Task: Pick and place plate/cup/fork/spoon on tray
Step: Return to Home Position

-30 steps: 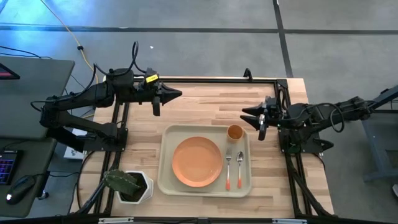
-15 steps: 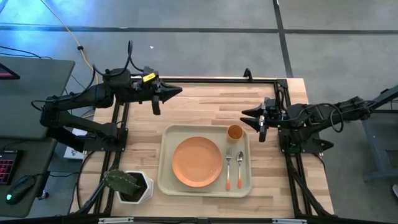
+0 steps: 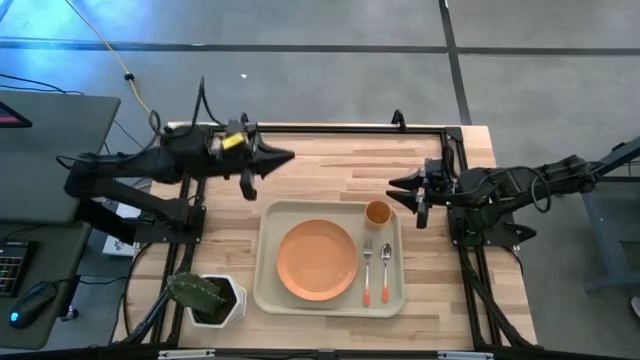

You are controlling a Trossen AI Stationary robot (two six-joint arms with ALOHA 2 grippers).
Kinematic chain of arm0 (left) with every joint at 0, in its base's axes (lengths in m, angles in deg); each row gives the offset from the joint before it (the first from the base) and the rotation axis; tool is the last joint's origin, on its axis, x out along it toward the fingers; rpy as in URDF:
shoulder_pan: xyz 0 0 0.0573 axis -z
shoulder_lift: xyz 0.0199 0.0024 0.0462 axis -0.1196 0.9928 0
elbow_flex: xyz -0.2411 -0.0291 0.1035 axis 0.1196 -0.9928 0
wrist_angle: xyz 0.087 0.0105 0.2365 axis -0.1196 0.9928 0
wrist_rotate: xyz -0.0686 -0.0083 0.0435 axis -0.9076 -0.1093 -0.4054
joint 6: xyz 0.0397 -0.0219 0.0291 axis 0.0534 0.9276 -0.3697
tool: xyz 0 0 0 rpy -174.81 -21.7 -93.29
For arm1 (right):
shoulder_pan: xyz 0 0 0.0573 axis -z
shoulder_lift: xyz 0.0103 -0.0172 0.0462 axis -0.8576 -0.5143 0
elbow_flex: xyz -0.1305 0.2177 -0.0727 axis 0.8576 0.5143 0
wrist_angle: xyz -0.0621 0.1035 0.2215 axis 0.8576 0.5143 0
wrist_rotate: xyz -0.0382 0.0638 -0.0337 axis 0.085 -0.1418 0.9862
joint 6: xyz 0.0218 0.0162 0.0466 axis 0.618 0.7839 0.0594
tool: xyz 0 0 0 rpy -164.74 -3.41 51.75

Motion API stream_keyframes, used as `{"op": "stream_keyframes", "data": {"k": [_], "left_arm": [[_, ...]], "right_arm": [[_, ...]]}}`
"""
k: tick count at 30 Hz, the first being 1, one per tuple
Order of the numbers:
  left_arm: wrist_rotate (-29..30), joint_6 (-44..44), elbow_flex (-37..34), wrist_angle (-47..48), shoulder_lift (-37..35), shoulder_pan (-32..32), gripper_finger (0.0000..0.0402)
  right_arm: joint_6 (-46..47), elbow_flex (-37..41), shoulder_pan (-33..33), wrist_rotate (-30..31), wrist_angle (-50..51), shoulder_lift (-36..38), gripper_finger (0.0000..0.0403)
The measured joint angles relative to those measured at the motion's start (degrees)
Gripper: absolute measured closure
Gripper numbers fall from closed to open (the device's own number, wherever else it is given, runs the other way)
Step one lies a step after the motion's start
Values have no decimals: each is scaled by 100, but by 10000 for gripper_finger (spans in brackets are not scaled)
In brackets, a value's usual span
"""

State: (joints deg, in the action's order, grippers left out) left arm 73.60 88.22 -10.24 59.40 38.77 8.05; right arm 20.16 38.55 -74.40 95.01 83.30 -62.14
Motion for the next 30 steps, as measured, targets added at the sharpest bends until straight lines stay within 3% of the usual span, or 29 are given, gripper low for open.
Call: {"op": "stream_keyframes", "data": {"k": [6, 17, 24, 30], "left_arm": [[-11, 32, -1095, -776, -467, 199, 402], [-289, -1, -2755, -939, -2323, 1, 402], [-474, 20, -4141, -2376, -3175, 127, 401], [-526, -51, -4846, -2539, -3755, 125, 402]], "right_arm": [[190, 0, 0, 4, 23, 0, 253], [-156, -2, 0, 14, -153, 0, 253], [-107, -2, 0, 23, -68, -2, 253], [-48, -2, 0, 21, 12, -2, 253]]}}
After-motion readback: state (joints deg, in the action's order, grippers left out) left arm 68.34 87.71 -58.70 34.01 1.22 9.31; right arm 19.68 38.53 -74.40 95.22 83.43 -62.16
